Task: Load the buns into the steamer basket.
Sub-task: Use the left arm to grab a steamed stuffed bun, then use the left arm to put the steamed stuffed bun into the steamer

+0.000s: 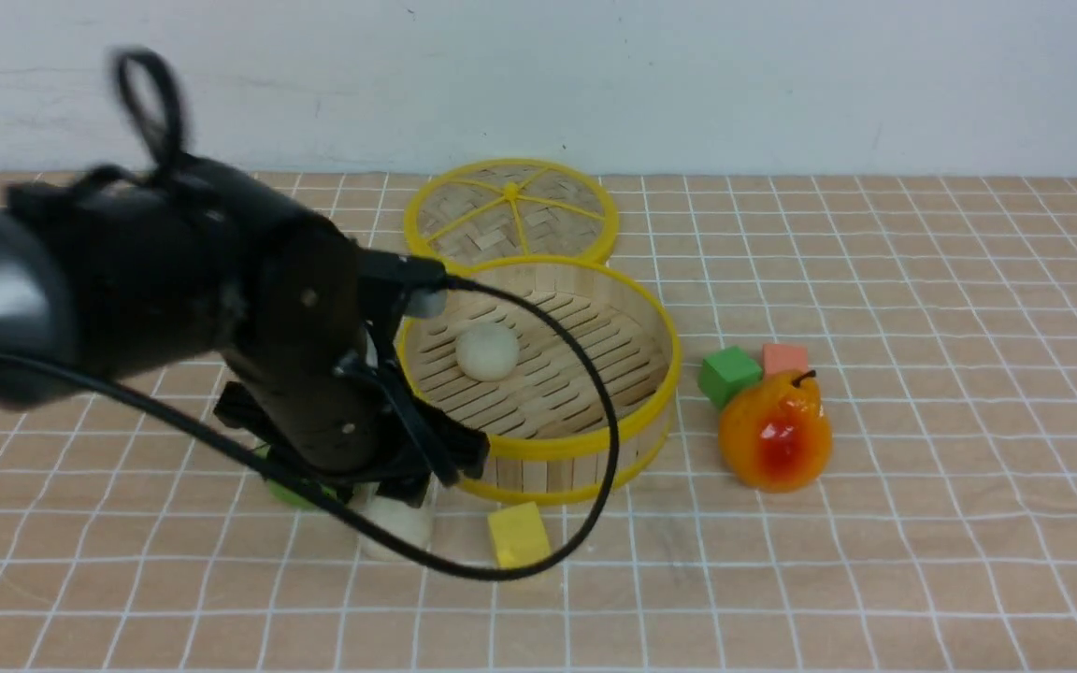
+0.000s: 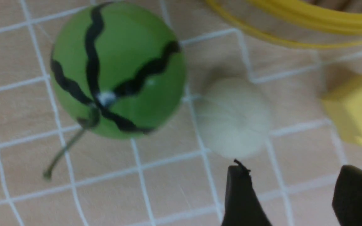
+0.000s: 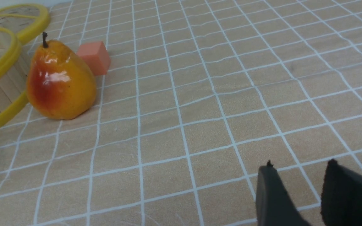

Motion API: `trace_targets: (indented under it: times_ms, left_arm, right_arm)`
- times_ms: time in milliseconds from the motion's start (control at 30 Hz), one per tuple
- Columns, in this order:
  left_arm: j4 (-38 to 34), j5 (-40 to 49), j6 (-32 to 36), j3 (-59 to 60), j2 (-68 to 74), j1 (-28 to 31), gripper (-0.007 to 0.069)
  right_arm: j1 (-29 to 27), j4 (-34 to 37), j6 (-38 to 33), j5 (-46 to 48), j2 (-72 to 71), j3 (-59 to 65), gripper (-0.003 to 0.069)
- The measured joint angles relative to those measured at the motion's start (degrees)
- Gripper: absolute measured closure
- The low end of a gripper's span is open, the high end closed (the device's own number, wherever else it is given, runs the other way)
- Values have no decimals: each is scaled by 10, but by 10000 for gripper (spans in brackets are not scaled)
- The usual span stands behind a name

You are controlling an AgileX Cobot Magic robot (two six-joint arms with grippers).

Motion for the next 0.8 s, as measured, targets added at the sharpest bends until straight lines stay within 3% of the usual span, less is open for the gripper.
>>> trace_targets:
  times_ms: [333, 600, 800]
  left_arm:
    - [56, -66, -77, 0, 87, 0, 340]
    - [58, -35, -77, -22, 84, 0, 622]
    - [21, 26, -20, -114, 46, 0, 635]
  right_arm:
    - [0, 0, 0, 0, 0, 0, 418]
    - [0, 0, 0, 0, 0, 0, 418]
    - [0, 0, 0, 0, 0, 0, 418]
